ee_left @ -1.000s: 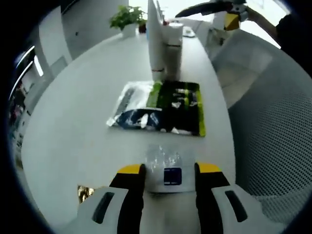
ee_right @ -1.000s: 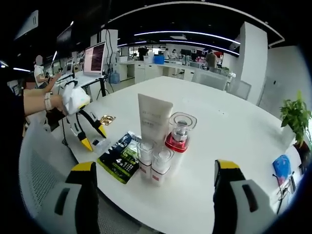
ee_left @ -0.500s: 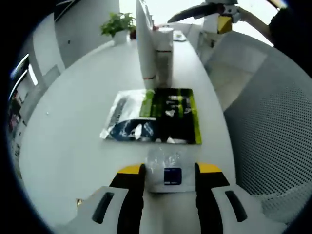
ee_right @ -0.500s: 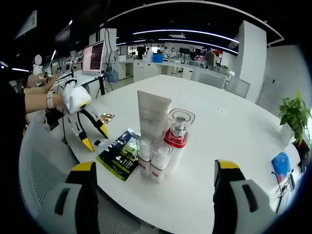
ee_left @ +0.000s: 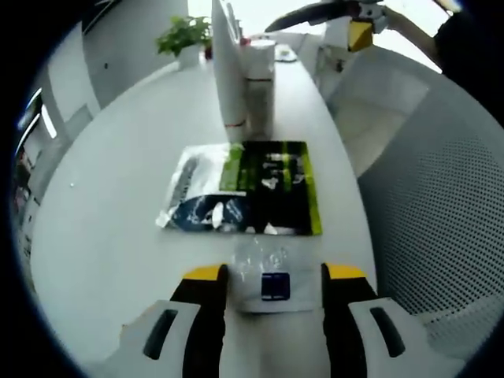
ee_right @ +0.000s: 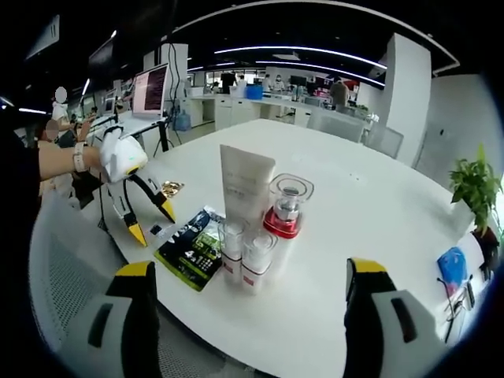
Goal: Arrange the skincare products in the storage area until every visible bottle or jar stands upright without overlapping.
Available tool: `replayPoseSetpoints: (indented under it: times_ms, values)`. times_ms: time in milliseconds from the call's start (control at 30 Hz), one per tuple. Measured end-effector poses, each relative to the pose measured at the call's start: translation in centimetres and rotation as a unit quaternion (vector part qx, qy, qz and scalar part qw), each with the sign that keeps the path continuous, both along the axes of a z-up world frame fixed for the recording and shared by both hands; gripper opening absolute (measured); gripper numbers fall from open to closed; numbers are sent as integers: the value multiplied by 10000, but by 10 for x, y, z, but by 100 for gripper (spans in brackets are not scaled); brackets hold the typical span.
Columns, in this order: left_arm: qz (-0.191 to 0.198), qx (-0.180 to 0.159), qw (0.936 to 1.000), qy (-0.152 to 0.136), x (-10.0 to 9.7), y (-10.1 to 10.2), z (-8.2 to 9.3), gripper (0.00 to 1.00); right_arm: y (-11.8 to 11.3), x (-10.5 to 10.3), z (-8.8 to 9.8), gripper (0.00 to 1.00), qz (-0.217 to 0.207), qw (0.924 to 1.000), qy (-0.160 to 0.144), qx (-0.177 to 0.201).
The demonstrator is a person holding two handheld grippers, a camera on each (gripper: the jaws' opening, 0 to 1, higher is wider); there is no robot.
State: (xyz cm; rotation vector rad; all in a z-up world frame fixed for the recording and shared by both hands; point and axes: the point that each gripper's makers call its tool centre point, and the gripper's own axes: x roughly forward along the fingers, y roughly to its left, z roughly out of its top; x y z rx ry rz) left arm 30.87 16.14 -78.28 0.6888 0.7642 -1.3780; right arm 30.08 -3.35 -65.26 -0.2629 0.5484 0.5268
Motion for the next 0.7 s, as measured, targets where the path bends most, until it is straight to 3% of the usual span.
replayPoseSetpoints:
  times_ms: [67,167,300,433,700]
  values:
    - [142,103,9998,-123,5,3,-1,54,0,0,1,100,2,10000,-10,0]
    - [538,-141,9982,-207,17,7,5,57,-1,0,2,100,-10,10000,-18,11]
    - [991,-280,9943,-258,32,28,14,58,0,0,1,100,-14,10000,-9,50]
    - [1537,-399,9863,-454,51,52,23,60,0,1,-1,100,6,10000,10,49]
    - [1887,-197,9795,-682,79,85,27,61,4,1,-4,100,51,9999,91,87]
